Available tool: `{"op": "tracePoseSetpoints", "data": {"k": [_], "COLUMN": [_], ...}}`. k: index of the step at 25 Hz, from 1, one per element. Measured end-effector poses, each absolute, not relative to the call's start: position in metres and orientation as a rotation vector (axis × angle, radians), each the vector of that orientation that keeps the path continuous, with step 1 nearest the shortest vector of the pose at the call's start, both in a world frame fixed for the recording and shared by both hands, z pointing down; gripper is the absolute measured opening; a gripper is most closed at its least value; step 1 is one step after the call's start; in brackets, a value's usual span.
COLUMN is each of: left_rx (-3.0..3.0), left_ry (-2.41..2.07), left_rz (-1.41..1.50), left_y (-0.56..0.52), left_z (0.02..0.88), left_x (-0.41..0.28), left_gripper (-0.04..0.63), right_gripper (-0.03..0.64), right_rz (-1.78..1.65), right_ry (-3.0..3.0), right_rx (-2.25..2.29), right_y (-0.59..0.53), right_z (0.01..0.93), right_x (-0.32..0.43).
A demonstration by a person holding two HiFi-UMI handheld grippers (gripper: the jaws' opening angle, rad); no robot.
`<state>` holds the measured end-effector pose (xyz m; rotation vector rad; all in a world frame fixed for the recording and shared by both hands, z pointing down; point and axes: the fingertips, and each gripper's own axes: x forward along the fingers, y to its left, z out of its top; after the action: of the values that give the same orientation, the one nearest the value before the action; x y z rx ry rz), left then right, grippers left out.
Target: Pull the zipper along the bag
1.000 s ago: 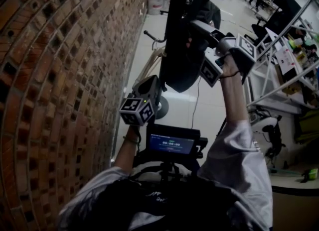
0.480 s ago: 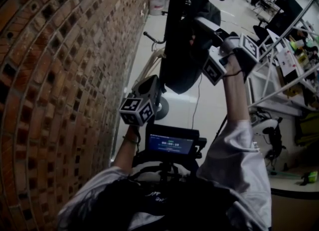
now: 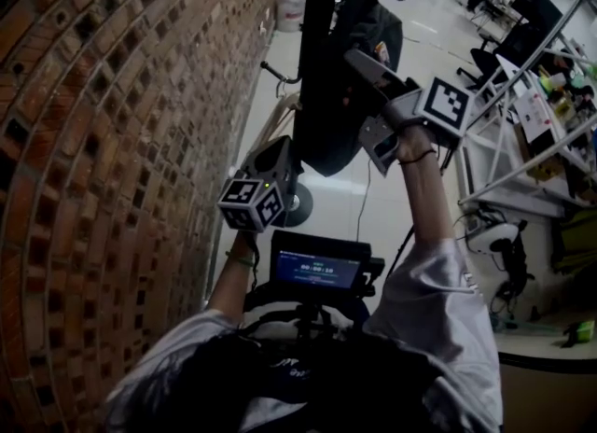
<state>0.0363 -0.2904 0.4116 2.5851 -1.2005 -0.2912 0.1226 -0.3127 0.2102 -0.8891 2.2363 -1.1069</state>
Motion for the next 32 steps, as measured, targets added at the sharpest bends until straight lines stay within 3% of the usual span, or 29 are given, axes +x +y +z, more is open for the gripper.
{"op": "tracePoseSetpoints", "data": {"k": [15, 32], "left_rx": [2.644, 2.585], "left_ry": [-1.279, -1.388], "left_rz": [-0.276, -0.220], "left_y": [-0.268, -0.197], "left_z": [0.377, 0.396], "left_x": [0.067, 0.090], "left_gripper": [0.002, 0.002], "right_gripper": [-0.008, -0.008], "right_rz": [-0.793, -0.715], "right_ry": [2.491, 2.634], "right_rx": [-1.396, -1.413], "right_y": [-0.248, -0.194], "right_z": [0.332, 0.406], "right_x": [0.169, 0.175]}}
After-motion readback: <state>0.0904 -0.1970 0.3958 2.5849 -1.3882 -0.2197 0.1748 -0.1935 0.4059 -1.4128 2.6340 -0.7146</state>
